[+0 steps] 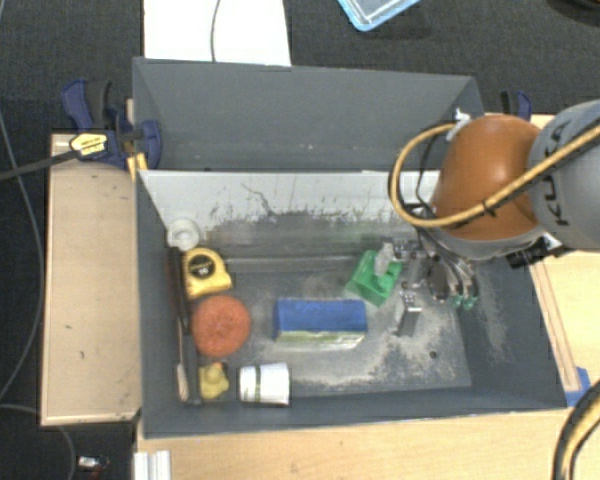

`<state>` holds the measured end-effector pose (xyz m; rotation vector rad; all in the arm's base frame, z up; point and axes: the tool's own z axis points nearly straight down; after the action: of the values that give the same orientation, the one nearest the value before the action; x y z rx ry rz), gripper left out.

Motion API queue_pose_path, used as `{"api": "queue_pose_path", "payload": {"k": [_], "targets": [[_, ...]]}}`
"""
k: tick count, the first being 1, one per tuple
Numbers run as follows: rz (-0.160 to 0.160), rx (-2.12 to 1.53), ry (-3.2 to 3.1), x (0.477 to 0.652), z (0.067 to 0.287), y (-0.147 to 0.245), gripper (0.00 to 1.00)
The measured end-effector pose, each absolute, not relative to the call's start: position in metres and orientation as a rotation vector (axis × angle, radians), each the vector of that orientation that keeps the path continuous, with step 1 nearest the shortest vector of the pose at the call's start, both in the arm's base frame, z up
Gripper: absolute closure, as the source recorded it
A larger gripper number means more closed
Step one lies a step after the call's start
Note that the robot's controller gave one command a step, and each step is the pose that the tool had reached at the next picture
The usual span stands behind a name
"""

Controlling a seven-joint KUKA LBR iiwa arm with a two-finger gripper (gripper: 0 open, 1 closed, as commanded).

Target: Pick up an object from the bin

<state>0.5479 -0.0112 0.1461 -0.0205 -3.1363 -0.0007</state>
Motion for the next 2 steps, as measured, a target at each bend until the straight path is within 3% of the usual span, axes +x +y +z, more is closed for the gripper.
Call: {"api": "queue_pose_path", "payload": {"k": [1,2], "targets": [[0.0,-0.02,-3.144,0.55,0.151,-0.011,0.0],[0.0,0.159,-3.145,0.578,0.1,0.026,0.0]]}}
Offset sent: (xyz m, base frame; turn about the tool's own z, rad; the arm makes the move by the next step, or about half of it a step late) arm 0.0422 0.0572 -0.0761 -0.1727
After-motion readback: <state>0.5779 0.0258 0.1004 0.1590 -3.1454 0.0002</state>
